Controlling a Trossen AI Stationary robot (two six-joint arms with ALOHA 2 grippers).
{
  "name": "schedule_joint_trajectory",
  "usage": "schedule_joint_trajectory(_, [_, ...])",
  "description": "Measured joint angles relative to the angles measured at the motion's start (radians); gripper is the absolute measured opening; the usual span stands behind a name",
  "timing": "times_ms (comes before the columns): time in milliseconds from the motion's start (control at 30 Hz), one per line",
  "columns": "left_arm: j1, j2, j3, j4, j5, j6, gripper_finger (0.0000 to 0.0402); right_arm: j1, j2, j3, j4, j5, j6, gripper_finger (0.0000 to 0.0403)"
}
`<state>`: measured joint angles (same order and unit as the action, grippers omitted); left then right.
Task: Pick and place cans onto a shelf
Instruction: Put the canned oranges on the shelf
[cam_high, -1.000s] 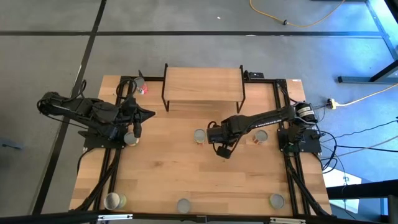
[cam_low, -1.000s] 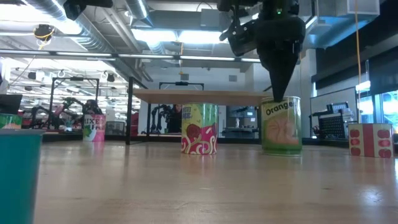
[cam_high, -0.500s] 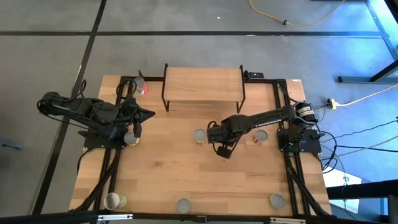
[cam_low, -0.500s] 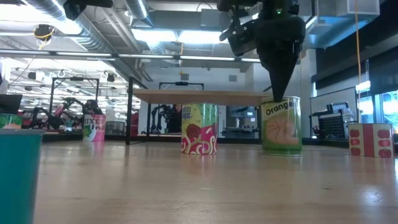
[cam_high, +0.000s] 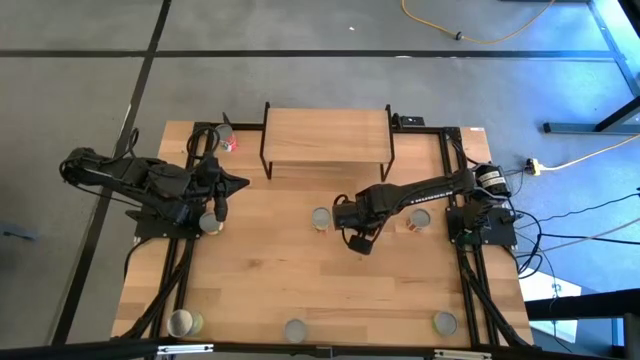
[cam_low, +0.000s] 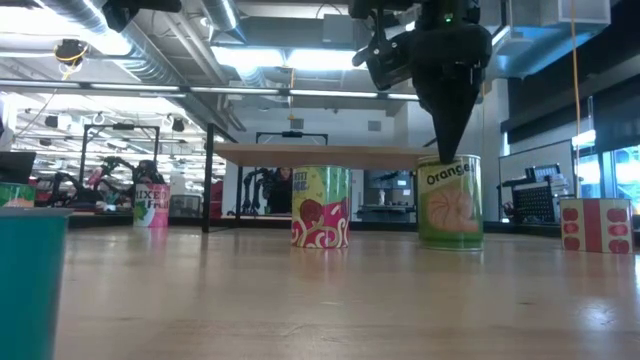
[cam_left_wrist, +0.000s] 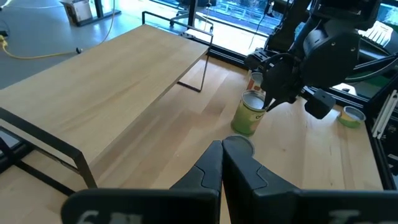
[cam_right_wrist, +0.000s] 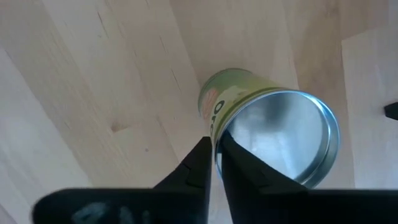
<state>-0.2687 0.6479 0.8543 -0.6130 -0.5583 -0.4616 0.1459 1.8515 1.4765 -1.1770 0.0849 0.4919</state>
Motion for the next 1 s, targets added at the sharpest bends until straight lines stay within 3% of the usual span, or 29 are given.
schedule_joint_trajectory(233, [0.000,0.000,0.000,0.000,-0.006,0.001,0.0000,0.000,0.006,0.054,-0.008,-0.005,-0.030,0.0072])
schedule_joint_trajectory(600, [0.000,0.000,0.000,-0.001,-0.006,0.002,0.0000,0.000,0.003,0.357,-0.089,0.021,-0.216,0.0074])
schedule_joint_trajectory(867, [0.000,0.000,0.000,0.000,0.000,-0.027,0.0001,0.000,0.002,0.560,-0.252,0.026,-0.289,0.0074])
schedule_joint_trajectory(1000, [0.000,0.000,0.000,0.031,0.045,-0.009,0.0020,0.001,0.002,0.660,-0.345,0.027,-0.295,0.0074])
